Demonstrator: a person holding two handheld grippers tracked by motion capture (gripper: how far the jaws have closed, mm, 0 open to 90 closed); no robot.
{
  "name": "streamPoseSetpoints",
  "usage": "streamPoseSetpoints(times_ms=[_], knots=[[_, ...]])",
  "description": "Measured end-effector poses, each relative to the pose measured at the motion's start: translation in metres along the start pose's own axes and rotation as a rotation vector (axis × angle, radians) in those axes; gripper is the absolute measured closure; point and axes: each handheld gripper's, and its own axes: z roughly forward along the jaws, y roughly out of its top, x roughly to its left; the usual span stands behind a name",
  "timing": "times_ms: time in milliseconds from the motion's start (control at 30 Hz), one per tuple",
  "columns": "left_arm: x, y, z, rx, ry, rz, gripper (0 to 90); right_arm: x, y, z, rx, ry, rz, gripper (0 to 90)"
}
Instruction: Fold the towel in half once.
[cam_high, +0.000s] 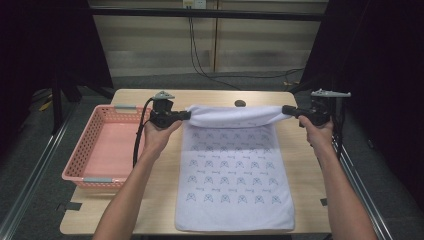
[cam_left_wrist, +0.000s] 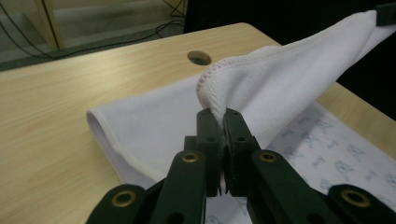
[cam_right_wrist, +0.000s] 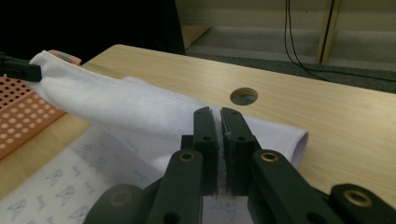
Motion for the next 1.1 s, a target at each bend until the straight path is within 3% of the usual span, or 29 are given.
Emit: streamPoseSetpoints(times_ms=[167, 267, 467, 533, 567, 667, 733, 800, 900, 933, 1000, 1067, 1100], knots=[[-0.020, 0.000, -0.034, -0.060, -0.067, 0.005, 87.1, 0.020, 0.004, -0.030, -0.004, 0.038, -0.049, 86.0], [-0.034, -0.006, -0.051, -0.066, -0.097, 0.029, 87.1, 0.033, 0.000, -0.049, 0.001, 0.066, -0.079, 86.0], [-0.062, -0.003, -0.086, -0.091, -0.123, 0.101, 87.2, 0.059, -0.004, -0.090, -0.027, 0.098, -0.113, 86.0], [-0.070, -0.008, -0.097, -0.113, -0.139, 0.087, 87.2, 0.070, -0.005, -0.103, -0.046, 0.104, -0.127, 86.1], [-0.074, -0.012, -0.103, -0.115, -0.147, 0.099, 87.2, 0.075, -0.007, -0.109, -0.047, 0.110, -0.135, 86.1], [-0.087, -0.030, -0.113, -0.124, -0.134, 0.114, 87.2, 0.090, -0.024, -0.124, -0.058, 0.124, -0.163, 86.1], [-0.091, -0.047, -0.108, -0.079, -0.096, 0.126, 87.1, 0.098, -0.043, -0.126, -0.032, 0.127, -0.167, 86.0], [-0.089, -0.072, -0.096, -0.046, -0.150, 0.082, 87.0, 0.101, -0.067, -0.121, 0.028, 0.123, -0.163, 86.0], [-0.087, -0.109, -0.080, 0.025, -0.157, 0.077, 86.8, 0.097, -0.103, -0.109, 0.093, 0.149, -0.117, 86.0], [-0.086, -0.120, -0.077, 0.037, -0.161, 0.058, 86.7, 0.095, -0.114, -0.105, 0.113, 0.156, -0.106, 85.9], [-0.082, -0.138, -0.075, 0.063, -0.171, 0.026, 86.2, 0.093, -0.132, -0.100, 0.148, 0.165, -0.089, 85.7], [-0.083, -0.150, -0.078, 0.090, -0.180, 0.020, 85.8, 0.092, -0.147, -0.100, 0.162, 0.204, -0.050, 85.3], [-0.084, -0.155, -0.079, 0.110, -0.192, 0.026, 85.4, 0.094, -0.152, -0.100, 0.190, 0.213, -0.054, 84.2]])
